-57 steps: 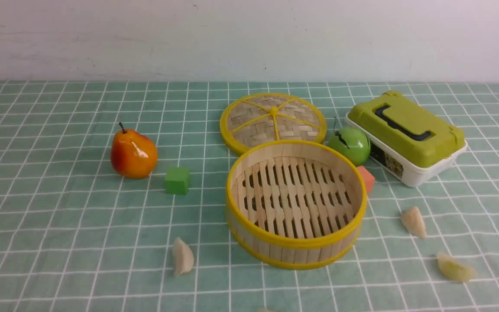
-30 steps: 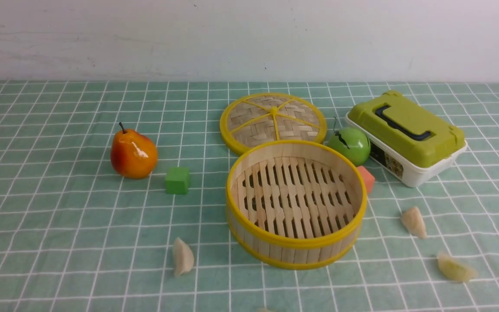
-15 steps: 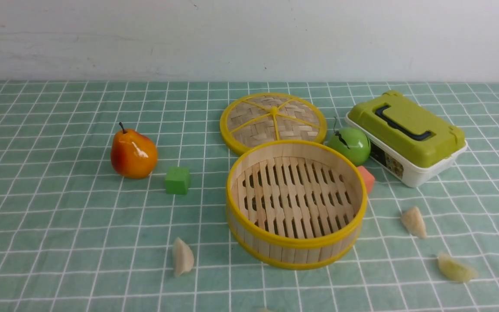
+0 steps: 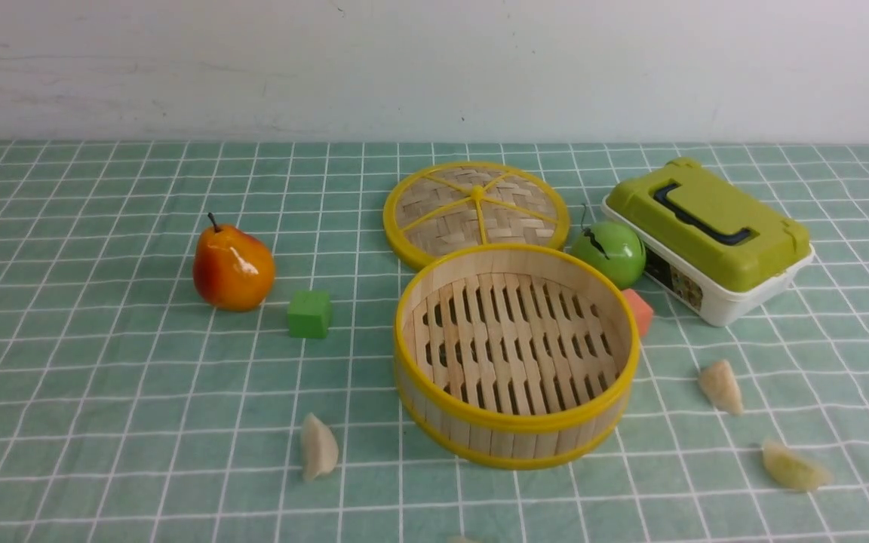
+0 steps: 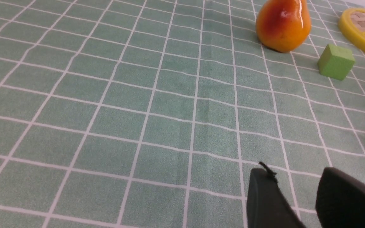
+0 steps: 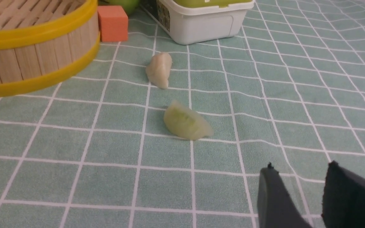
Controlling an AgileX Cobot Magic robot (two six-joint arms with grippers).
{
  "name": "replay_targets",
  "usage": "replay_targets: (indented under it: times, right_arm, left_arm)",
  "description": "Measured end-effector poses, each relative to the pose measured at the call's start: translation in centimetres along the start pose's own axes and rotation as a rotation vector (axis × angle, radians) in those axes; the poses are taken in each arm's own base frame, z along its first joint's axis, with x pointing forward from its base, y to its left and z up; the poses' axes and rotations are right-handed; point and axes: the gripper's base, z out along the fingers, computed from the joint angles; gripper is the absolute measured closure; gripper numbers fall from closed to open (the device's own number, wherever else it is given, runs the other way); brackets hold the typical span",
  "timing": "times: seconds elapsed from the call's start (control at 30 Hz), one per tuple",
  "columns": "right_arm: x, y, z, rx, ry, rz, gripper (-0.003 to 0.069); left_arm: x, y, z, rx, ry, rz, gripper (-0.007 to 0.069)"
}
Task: Put the dumplings into the steamer on the table with the blue tablecloth.
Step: 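Reach for and grasp a dumpling on the table with the left gripper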
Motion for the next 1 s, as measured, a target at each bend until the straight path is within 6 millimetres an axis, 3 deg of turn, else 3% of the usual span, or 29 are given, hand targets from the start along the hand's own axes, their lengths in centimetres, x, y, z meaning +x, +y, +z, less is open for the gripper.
replay_targets:
  times: [0.3, 0.37, 0.4, 0.43, 0.57, 0.67, 0.8, 0.87, 0.93, 0.97, 1.0]
  right_arm:
    - [0.0, 0.4, 0.0, -0.048, 0.001, 0.12, 0.0419]
    - [0.0, 0.6, 0.0, -0.068, 0.002, 0.169, 0.0419]
    - [0.0, 0.6, 0.0, -0.07, 0.002, 0.175, 0.0419]
    - [0.0, 0.8, 0.0, -0.087, 0.004, 0.218, 0.0419]
    - [-0.1, 1.0, -0.1, -0.107, 0.007, 0.268, 0.0419]
    - [-0.1, 1.0, -0.1, -0.108, 0.007, 0.271, 0.0419]
    - [-0.1, 1.1, -0.1, -0.118, 0.008, 0.301, 0.0419]
    - [-0.1, 1.4, -0.1, -0.154, 0.017, 0.428, 0.0419]
    - [-0.2, 2.0, -0.2, -0.217, 0.049, 0.683, 0.0419]
    - [-0.2, 2.0, -0.2, -0.224, 0.053, 0.711, 0.0419]
    - [-0.3, 2.5, -0.3, -0.28, 0.091, 0.937, 0.0419]
  left_arm:
    - [0.0, -0.1, 0.0, 0.007, -0.004, -0.027, 0.0386]
    - [-0.1, -0.5, 0.0, 0.055, -0.002, -0.238, 0.0386]
    - [-0.1, -0.5, 0.0, 0.055, -0.003, -0.238, 0.0386]
    - [-0.1, -1.0, -0.1, 0.108, 0.013, -0.493, 0.0386]
    - [-0.4, -2.0, -0.2, 0.226, 0.08, -1.076, 0.0386]
    - [-0.6, -2.4, -0.3, 0.266, 0.107, -1.245, 0.0386]
    - [-0.6, -2.5, -0.4, 0.28, 0.116, -1.283, 0.0386]
    - [-0.6, -2.7, -0.4, 0.294, 0.142, -1.32, 0.0386]
    - [-0.5, -3.1, -0.6, 0.318, 0.191, -1.308, 0.0386]
    - [-0.5, -3.1, -0.6, 0.319, 0.192, -1.311, 0.0386]
    - [-0.9, -3.6, -1.0, 0.354, 0.21, -1.222, 0.0386]
